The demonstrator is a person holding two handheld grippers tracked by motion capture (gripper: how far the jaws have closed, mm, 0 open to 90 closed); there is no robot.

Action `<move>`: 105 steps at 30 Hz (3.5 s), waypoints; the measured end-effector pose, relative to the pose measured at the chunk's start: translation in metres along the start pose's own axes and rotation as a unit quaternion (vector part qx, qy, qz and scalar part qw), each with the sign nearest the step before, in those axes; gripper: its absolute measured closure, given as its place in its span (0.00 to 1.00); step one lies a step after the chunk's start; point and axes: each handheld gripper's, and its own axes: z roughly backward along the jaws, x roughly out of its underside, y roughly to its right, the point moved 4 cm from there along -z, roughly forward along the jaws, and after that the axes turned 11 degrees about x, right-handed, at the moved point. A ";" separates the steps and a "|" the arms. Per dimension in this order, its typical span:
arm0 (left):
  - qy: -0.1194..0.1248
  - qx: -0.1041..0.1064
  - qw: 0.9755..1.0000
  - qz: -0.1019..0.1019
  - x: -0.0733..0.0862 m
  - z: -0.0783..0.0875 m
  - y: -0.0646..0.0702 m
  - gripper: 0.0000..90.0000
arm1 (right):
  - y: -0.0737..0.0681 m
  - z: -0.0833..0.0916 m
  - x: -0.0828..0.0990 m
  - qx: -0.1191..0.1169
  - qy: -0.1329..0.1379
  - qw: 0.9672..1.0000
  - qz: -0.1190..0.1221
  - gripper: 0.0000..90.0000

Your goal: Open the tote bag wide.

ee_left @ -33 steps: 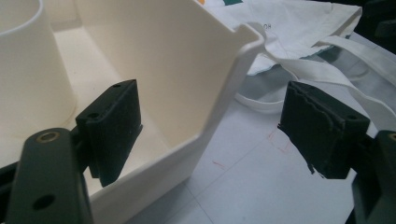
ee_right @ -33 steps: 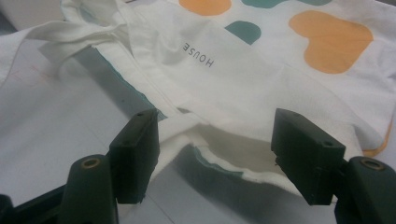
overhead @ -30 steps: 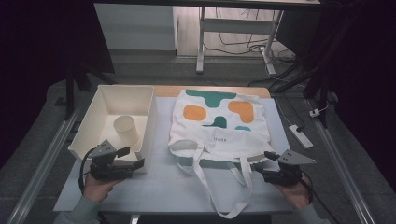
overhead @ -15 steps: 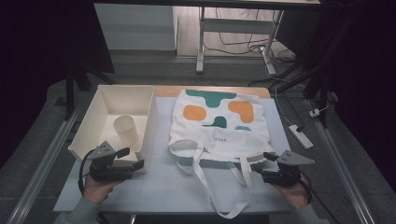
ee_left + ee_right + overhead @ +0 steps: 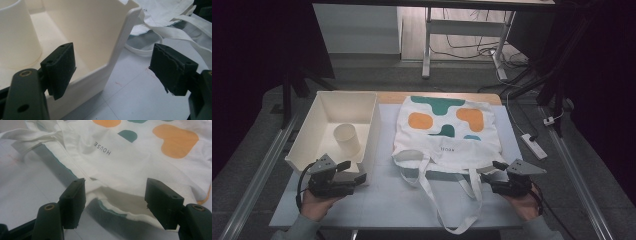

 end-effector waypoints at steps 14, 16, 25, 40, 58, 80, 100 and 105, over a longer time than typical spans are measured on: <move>-0.001 0.010 1.000 -0.014 -0.001 -0.004 0.015 0.24 | -0.006 -0.001 -0.005 -0.004 0.005 1.000 0.015 0.37; -0.009 0.015 1.000 -0.021 -0.002 -0.008 0.019 0.24 | -0.007 -0.001 -0.005 -0.005 0.005 1.000 0.017 0.37; 0.014 0.001 1.000 -0.025 -0.005 -0.009 0.030 0.24 | -0.006 -0.002 -0.002 -0.009 0.001 1.000 0.019 0.37; 0.007 0.038 0.998 -0.044 0.000 -0.010 0.058 0.25 | -0.006 -0.004 -0.003 -0.010 0.001 1.000 0.013 0.37; -0.059 0.068 0.992 -0.085 -0.018 -0.081 0.070 0.25 | -0.009 -0.008 -0.002 -0.015 -0.003 1.000 0.018 0.37; -0.099 0.135 0.974 -0.150 -0.046 -0.127 0.106 0.26 | -0.008 -0.011 0.001 -0.010 -0.010 1.000 0.018 0.37; -0.268 0.217 0.915 -0.209 -0.014 -0.178 0.134 0.24 | -0.008 -0.011 0.003 -0.011 -0.009 1.000 0.017 0.37; -0.292 0.239 0.899 -0.222 -0.001 -0.178 0.140 0.24 | -0.008 -0.011 0.003 -0.011 -0.011 1.000 0.019 0.37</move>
